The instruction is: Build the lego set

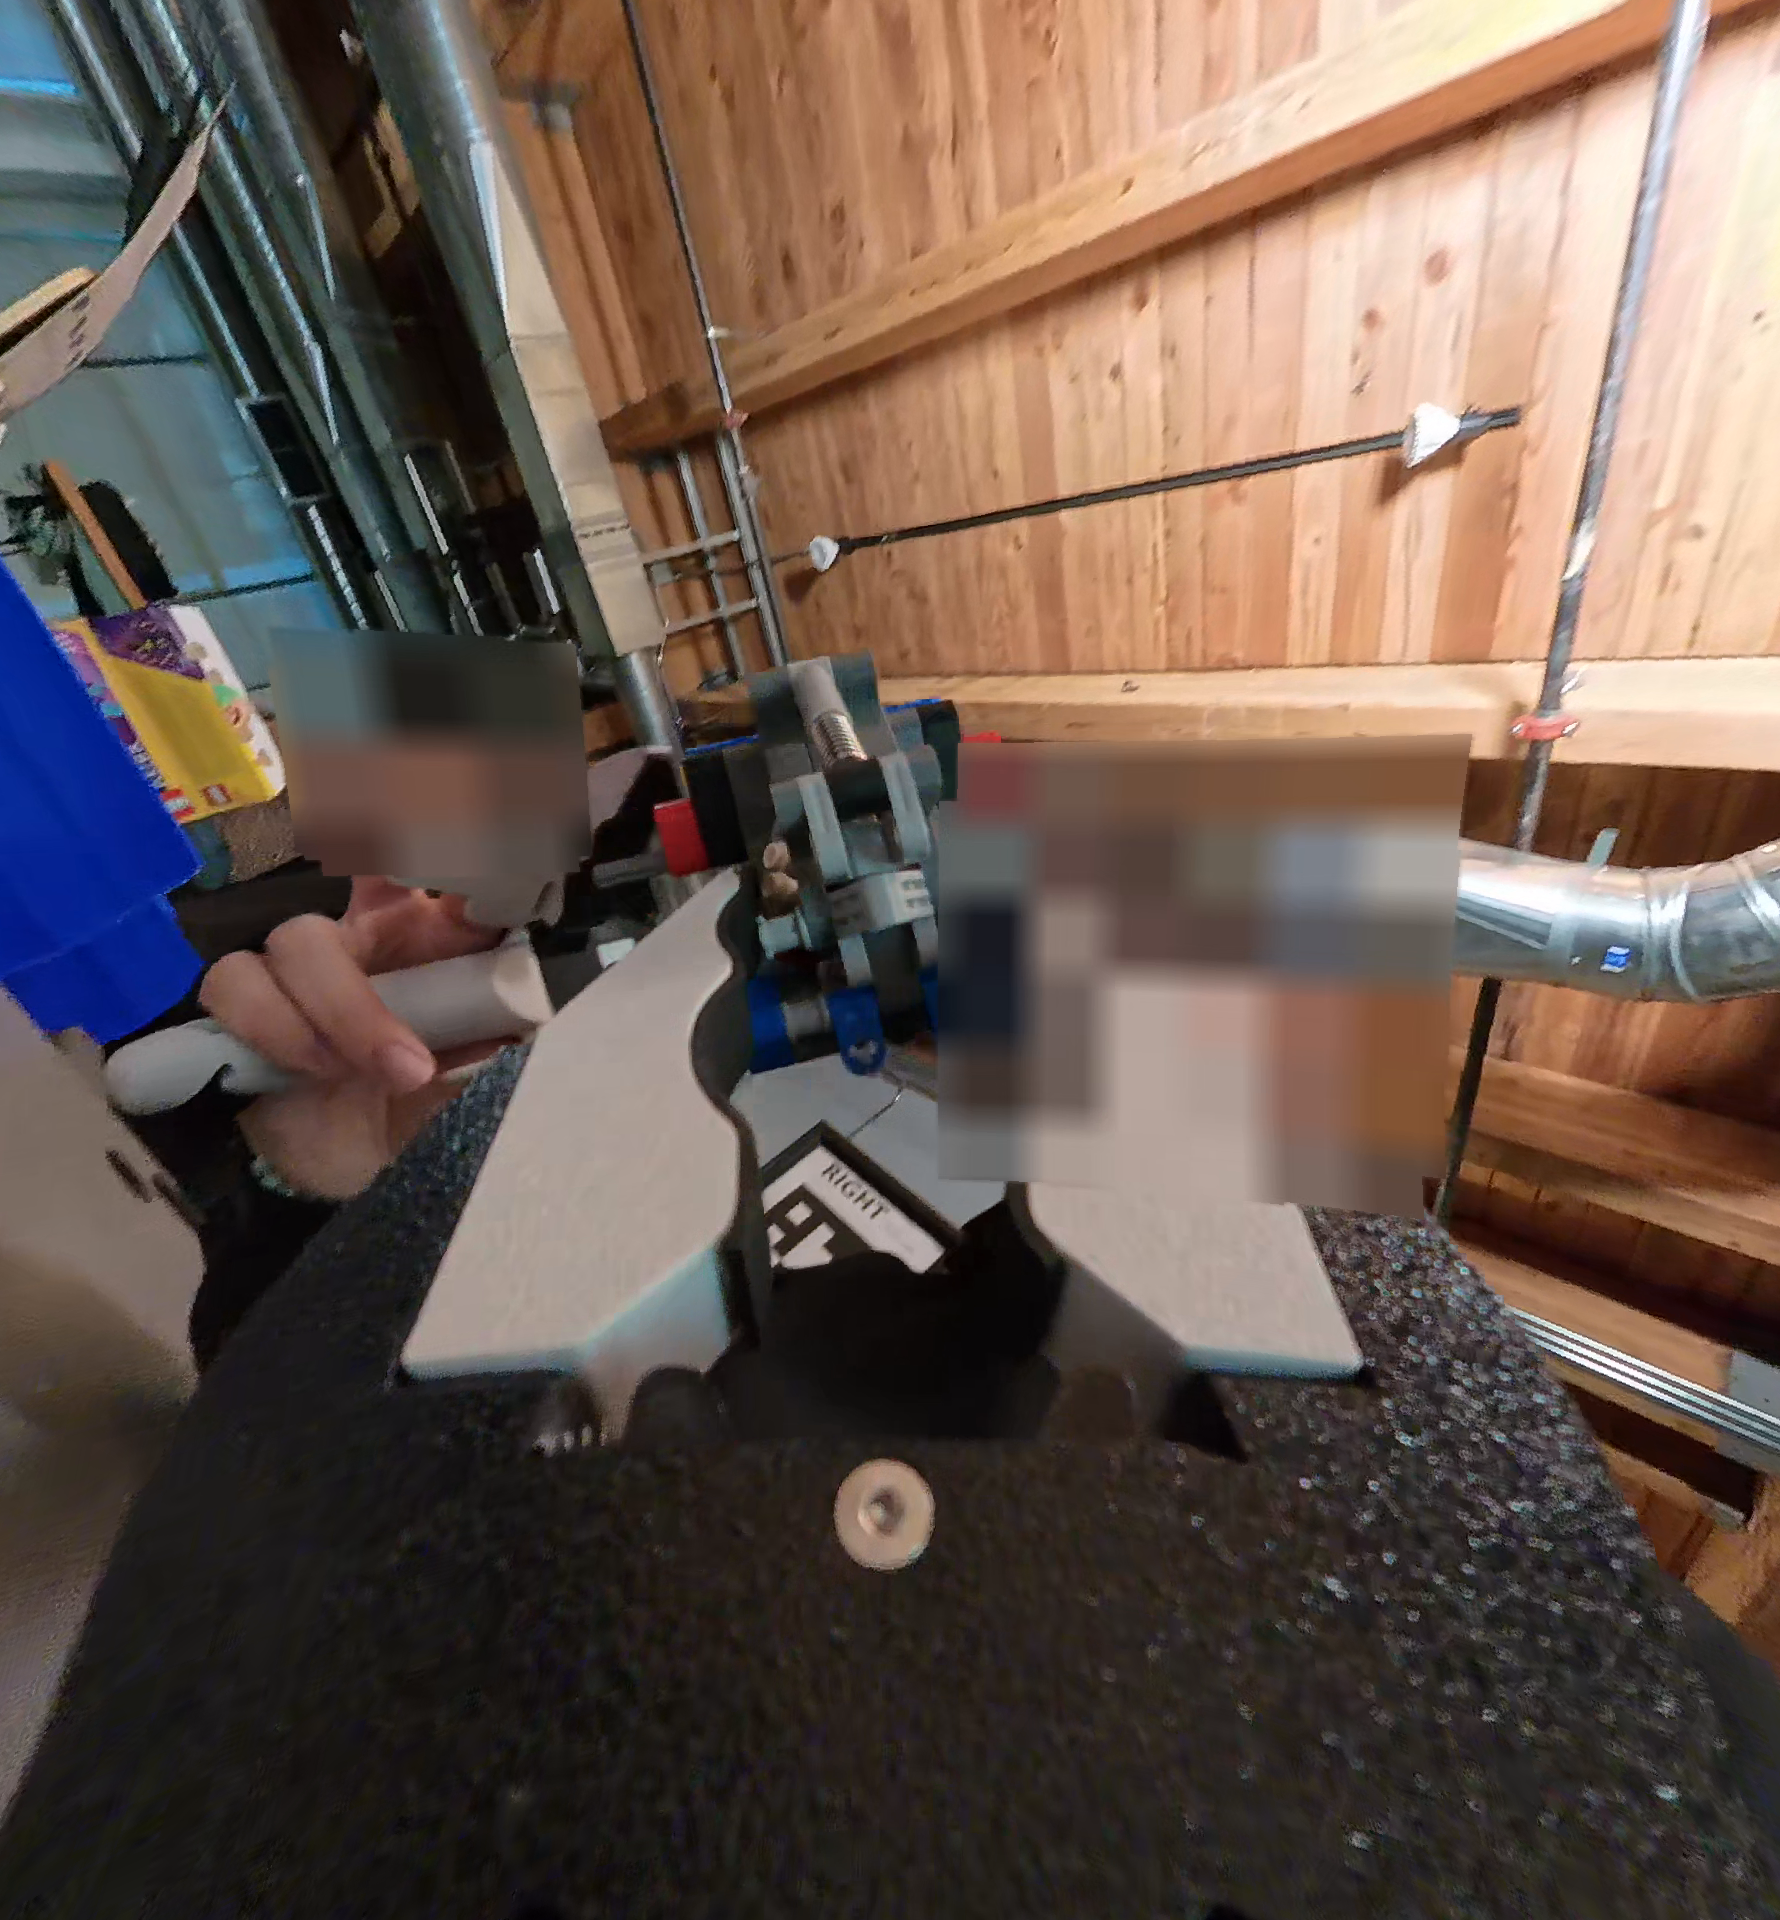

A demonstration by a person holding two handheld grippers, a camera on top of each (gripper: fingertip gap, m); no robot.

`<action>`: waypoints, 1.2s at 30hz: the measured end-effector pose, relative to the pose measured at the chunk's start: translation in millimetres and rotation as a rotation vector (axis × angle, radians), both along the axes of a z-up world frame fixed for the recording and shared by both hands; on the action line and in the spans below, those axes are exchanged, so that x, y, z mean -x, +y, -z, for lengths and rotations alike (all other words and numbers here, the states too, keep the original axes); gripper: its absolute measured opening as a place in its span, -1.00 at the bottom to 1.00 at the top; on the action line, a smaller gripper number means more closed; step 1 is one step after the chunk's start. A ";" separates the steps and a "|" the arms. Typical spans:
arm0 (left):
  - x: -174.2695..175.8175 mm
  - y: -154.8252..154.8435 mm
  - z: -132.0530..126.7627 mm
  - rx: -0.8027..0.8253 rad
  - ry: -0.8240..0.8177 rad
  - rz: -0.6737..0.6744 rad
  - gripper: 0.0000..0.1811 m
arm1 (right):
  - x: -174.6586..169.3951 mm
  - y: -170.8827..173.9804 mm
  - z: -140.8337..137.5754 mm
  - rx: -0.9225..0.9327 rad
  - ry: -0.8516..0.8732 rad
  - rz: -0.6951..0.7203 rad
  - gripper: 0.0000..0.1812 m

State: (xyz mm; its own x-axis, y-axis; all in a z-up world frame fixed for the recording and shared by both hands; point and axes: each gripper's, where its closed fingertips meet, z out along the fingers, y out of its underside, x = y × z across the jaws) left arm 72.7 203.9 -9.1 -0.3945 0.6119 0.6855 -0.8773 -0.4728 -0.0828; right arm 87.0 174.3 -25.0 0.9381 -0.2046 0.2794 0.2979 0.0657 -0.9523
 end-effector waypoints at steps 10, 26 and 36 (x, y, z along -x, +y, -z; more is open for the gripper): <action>-4.7 9.6 -9.9 0.116 0.050 -0.062 -0.50 | -8.8 8.0 16.5 0.059 0.034 0.040 -0.65; -19.8 6.6 -3.0 0.139 0.220 -0.120 -0.50 | -11.6 15.0 26.1 0.090 0.059 0.057 -0.68; -31.6 9.0 8.1 0.032 0.300 -0.196 -0.51 | -30.3 6.4 30.6 0.094 0.097 0.143 -0.67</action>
State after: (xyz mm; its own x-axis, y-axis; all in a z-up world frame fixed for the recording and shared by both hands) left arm 104.3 212.9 -17.2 -0.2911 0.5672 0.7704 -0.7525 -0.6330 0.1817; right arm 117.3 180.7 -55.6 0.9248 -0.3150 0.2131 0.2044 -0.0609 -0.9770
